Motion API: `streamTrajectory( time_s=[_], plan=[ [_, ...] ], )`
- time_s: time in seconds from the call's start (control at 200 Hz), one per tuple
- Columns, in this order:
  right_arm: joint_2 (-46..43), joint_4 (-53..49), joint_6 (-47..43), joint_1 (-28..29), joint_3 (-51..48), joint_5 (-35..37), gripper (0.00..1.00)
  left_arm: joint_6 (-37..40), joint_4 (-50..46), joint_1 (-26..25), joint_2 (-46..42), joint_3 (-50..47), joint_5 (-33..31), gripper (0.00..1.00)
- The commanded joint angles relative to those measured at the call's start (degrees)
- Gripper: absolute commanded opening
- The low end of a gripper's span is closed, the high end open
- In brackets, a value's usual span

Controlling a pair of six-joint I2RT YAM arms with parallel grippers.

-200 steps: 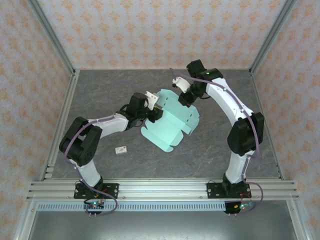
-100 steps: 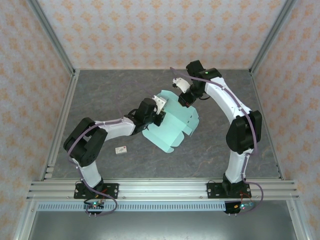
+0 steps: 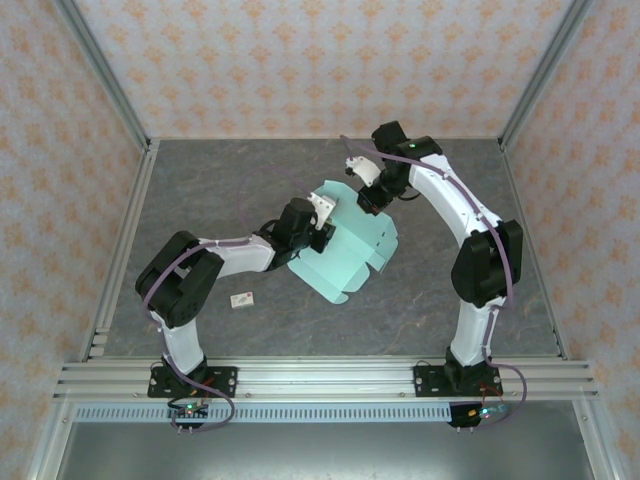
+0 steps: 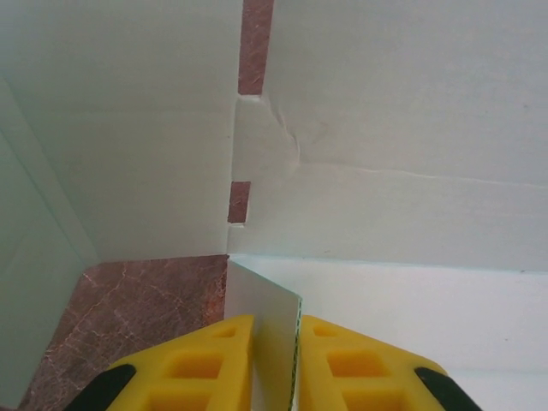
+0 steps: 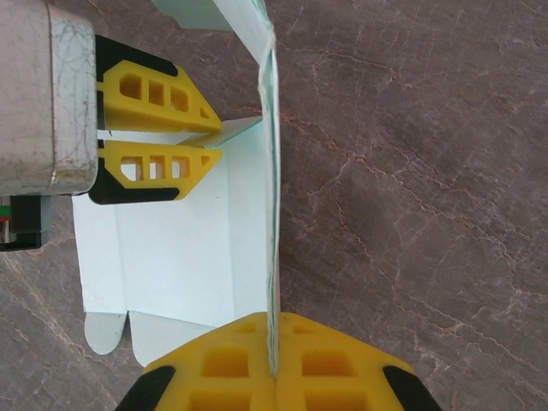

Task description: Fold the paper box

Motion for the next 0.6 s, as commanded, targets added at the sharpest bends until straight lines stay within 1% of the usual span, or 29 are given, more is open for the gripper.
streamTrajectory(
  time_s=[0.0,0.08,0.14,0.28,0.425,0.525,0.595],
  plan=[
    [-0.52,2.2,0.32,-0.05,0.5,0.94,0.0,-0.06,0.96,-1.18,-3.85,-1.63,2.87,0.25],
    [-0.79,1.73,-0.66,-0.22,0.35,2.35,0.0,-0.07,-0.1,-1.01,-6.21,-2.7,2.99,0.29],
    [-1.44,2.05,-1.09,-0.45,-0.09,3.11,0.0,-0.25,-0.36,-0.65,-8.39,-4.01,3.41,0.35],
    [-2.64,3.04,-2.26,-0.47,-0.8,3.49,0.0,-1.89,-2.04,1.28,-13.26,-6.4,7.23,0.41],
    [-4.4,4.89,-3.4,-0.51,-2.48,3.13,0.0,-5.97,-3.65,4.42,-18.97,-8.67,11.2,0.42],
    [-5.99,6.73,-5.53,-0.16,-4.82,3.1,0.0,-9.56,-6.69,6.44,-22.62,-9.02,11.05,0.42],
    [-7.47,8.73,-7.82,0.59,-7.0,5.33,0.0,-13.06,-8.96,8.26,-24.58,-8.83,10.4,0.42]
  ],
)
